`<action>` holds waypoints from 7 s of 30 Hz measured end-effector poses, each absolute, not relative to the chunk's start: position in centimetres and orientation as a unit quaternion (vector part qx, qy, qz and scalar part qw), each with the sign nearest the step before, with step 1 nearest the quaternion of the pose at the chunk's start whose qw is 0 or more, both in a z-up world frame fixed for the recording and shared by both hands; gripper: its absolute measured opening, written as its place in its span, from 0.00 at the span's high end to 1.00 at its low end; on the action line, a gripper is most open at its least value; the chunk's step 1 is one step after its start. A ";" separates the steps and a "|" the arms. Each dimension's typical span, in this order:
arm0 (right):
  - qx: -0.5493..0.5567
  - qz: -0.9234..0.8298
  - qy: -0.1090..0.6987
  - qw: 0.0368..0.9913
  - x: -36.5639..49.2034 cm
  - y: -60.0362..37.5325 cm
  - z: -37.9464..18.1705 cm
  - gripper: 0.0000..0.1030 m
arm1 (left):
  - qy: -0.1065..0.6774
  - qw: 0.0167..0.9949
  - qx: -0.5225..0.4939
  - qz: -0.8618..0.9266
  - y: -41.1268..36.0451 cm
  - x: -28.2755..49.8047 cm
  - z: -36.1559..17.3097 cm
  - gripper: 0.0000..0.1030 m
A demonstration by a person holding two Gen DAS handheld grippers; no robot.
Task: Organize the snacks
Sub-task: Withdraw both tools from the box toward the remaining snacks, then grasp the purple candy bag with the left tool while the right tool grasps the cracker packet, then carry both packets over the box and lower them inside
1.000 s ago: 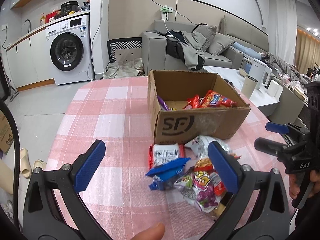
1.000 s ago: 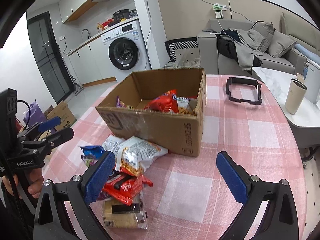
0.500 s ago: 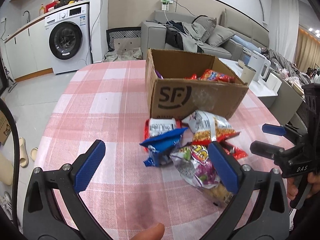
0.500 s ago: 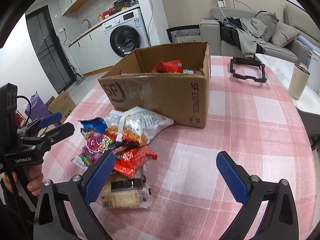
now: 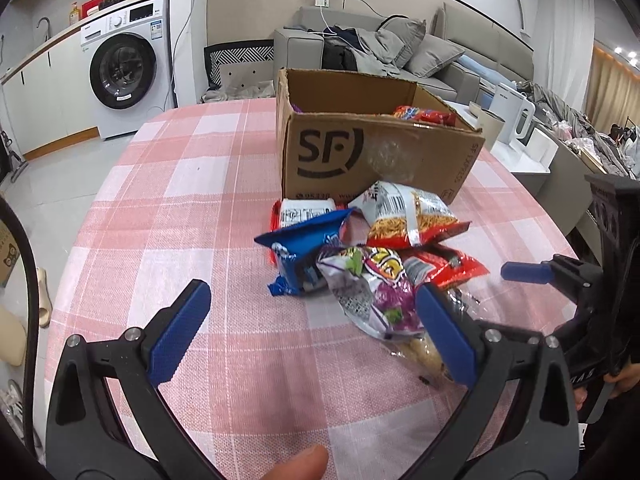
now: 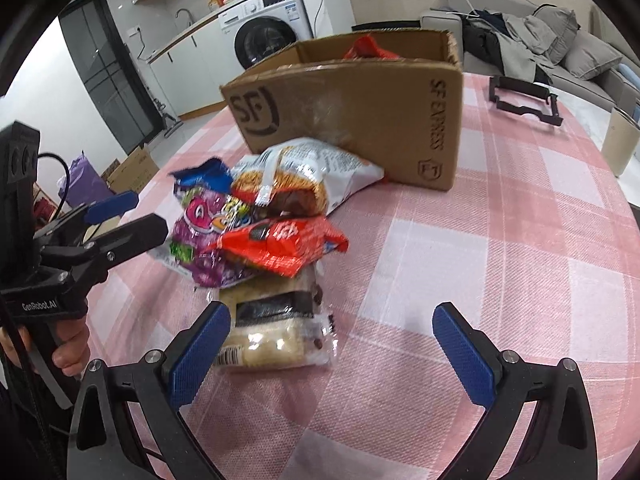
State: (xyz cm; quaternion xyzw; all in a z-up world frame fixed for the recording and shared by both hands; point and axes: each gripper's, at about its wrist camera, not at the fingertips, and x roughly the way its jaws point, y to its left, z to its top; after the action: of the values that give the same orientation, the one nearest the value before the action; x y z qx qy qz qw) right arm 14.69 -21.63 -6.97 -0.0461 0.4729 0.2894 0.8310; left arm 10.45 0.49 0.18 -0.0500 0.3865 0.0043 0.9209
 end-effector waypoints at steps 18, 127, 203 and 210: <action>-0.104 0.316 0.470 0.818 12.9 -17.8 -8.5 0.00 | 0.398 0.915 -0.067 0.010 1.5 9.7 -0.9 0.01; -0.069 0.285 0.383 0.876 11.7 -27.2 -3.1 0.37 | 0.349 0.923 -0.103 -0.125 -1.1 5.9 2.3 0.90; -0.001 0.267 0.327 0.907 27.1 -20.6 2.9 0.36 | 0.284 0.956 -0.030 -0.059 -0.6 26.5 7.7 0.90; -0.007 0.267 0.329 0.906 28.0 -20.2 2.5 0.36 | 0.293 0.954 -0.029 -0.052 -0.6 27.9 6.5 0.90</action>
State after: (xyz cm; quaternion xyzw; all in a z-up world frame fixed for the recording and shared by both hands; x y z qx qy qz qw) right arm 28.00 -20.21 2.53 -0.0067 0.3295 0.2665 0.9057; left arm 27.88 -0.56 6.47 -0.0294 0.2931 -0.0525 0.9542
